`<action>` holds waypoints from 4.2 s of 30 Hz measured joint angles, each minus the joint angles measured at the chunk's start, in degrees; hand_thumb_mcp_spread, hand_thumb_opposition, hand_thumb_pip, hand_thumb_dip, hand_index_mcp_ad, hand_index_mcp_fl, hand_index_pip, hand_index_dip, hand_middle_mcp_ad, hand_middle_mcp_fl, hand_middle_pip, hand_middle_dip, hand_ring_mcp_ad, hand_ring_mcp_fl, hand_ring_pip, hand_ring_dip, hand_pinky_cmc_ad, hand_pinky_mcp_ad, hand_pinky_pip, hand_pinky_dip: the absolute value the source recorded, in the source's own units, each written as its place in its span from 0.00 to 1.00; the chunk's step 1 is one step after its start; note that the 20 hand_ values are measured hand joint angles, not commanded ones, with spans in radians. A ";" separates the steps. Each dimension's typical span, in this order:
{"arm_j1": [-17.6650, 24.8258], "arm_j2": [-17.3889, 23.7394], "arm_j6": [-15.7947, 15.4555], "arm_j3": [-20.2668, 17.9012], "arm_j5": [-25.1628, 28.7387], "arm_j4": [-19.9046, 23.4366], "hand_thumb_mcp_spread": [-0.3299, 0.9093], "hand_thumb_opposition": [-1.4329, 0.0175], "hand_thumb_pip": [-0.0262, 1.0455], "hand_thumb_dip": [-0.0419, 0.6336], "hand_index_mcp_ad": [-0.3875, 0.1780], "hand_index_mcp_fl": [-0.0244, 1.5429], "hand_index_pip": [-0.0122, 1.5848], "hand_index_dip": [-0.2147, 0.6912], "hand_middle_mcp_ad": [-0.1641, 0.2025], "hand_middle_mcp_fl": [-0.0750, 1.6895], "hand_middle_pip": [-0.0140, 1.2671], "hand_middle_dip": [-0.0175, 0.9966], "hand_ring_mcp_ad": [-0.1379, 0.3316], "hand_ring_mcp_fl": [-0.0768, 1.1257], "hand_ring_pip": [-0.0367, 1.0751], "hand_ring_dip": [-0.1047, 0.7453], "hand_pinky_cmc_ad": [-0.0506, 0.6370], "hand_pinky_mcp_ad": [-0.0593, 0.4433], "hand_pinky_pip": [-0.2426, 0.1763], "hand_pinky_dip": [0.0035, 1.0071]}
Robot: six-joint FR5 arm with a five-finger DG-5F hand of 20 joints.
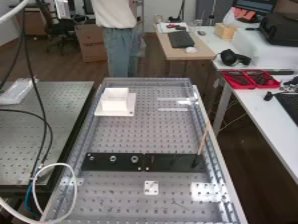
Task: Grab the larger nut and place it in the white container
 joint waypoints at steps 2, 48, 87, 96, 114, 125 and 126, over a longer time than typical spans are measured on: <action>0.01 0.15 0.03 -0.22 0.27 0.02 0.26 0.98 0.04 0.07 0.63 0.02 0.01 0.25 0.56 0.04 0.02 0.04 0.35 0.07 0.04 0.14 0.16 0.22 0.55 0.01; 1.38 1.68 -0.98 -8.82 8.40 6.24 0.43 0.48 0.46 0.16 0.60 0.02 0.05 0.20 0.51 0.05 0.11 0.19 0.55 0.07 0.11 0.21 0.63 0.71 0.36 0.35; -14.72 -6.87 -1.72 -28.71 -3.11 25.47 0.46 0.43 0.68 0.32 0.50 0.04 0.56 0.13 0.52 0.05 0.10 0.21 0.58 0.06 0.11 0.22 0.62 0.70 0.36 0.38; -19.31 -13.30 -1.63 -28.79 -10.29 30.89 0.48 0.43 0.69 0.32 0.47 0.03 0.81 0.21 0.52 0.05 0.11 0.21 0.57 0.06 0.11 0.22 0.62 0.70 0.36 0.38; -23.00 -20.41 -2.10 -26.58 -18.05 35.90 0.53 0.40 0.68 0.34 0.39 0.03 0.95 0.42 0.51 0.05 0.11 0.23 0.54 0.06 0.11 0.23 0.62 0.71 0.36 0.32; -21.39 -21.62 -0.88 -28.49 -16.20 41.47 0.54 0.41 0.67 0.37 0.39 0.03 0.97 0.43 0.51 0.05 0.11 0.24 0.54 0.06 0.11 0.24 0.62 0.71 0.36 0.31; -21.34 -21.77 -0.81 -28.49 -16.04 41.52 0.54 0.41 0.67 0.37 0.39 0.03 0.97 0.43 0.51 0.05 0.11 0.24 0.54 0.06 0.11 0.23 0.62 0.71 0.36 0.31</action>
